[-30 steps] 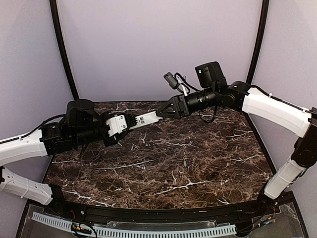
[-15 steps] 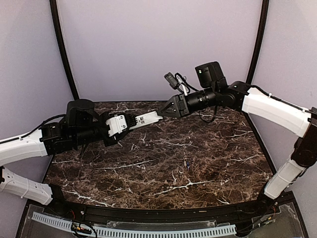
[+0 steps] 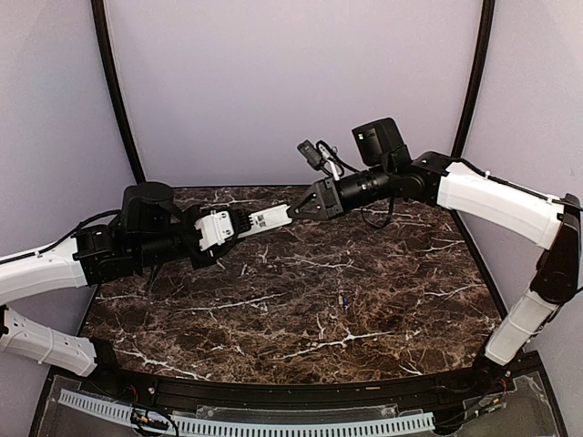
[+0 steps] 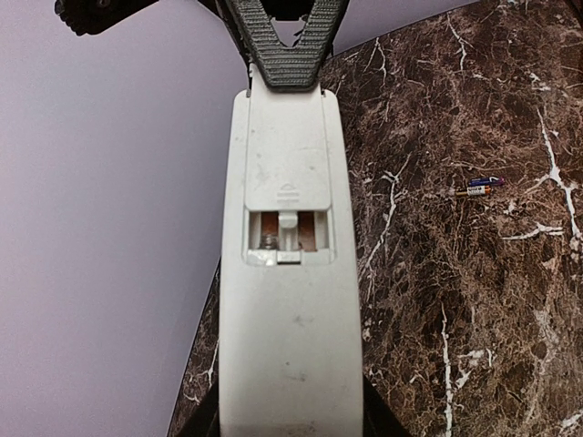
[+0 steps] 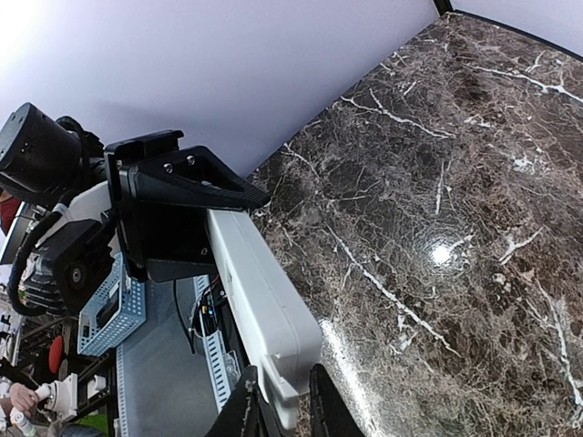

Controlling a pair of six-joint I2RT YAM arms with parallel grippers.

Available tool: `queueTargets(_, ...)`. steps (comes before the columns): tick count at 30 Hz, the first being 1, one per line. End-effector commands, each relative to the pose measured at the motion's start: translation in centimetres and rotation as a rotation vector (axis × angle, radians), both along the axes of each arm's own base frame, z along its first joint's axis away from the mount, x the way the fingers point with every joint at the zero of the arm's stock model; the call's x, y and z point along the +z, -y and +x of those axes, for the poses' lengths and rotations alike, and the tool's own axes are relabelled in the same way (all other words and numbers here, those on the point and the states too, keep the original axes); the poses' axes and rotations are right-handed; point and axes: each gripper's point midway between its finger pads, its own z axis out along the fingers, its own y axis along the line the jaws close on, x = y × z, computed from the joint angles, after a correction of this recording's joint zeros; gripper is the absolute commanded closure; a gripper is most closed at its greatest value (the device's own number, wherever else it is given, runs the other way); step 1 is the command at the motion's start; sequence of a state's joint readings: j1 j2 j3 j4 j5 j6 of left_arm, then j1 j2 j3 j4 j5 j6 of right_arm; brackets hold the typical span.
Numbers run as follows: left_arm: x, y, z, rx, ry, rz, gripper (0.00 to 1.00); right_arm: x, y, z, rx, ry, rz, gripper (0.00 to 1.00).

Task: Load the batteries into the remote control
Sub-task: Remove the battery cover from the remote control.

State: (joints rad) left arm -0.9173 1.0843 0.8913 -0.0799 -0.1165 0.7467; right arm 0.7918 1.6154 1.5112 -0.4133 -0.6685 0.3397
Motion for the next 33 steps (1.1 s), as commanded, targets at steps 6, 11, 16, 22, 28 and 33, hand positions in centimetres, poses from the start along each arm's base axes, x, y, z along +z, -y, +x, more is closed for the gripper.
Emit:
queueTargets(6,1.0,0.0,0.1,0.005,0.013,-0.019,1.00,0.4,-0.5,-0.4,0.050,-0.033,0.033,1.00)
queueTargets(11,0.9,-0.2,0.1,0.016,0.014,-0.015,1.00,1.1,-0.4,-1.0,0.083,-0.048,0.057,1.00)
queueTargets(16,0.0,-0.8,0.4,0.047,0.010,0.016,1.00,3.4,-0.1,-2.1,0.131,-0.026,0.108,1.00)
queueTargets(22,-0.9,-1.5,0.5,0.093,-0.036,0.029,1.00,7.4,1.6,-2.2,0.095,0.063,0.170,1.00)
queueTargets(28,-1.7,-2.4,0.4,0.127,-0.055,0.040,1.00,6.8,5.1,1.8,-0.193,0.171,0.032,1.00)
queueTargets(33,-1.1,-3.0,0.5,0.169,-0.060,-0.003,1.00,-4.1,14.1,8.2,-0.642,0.220,-0.596,1.00)
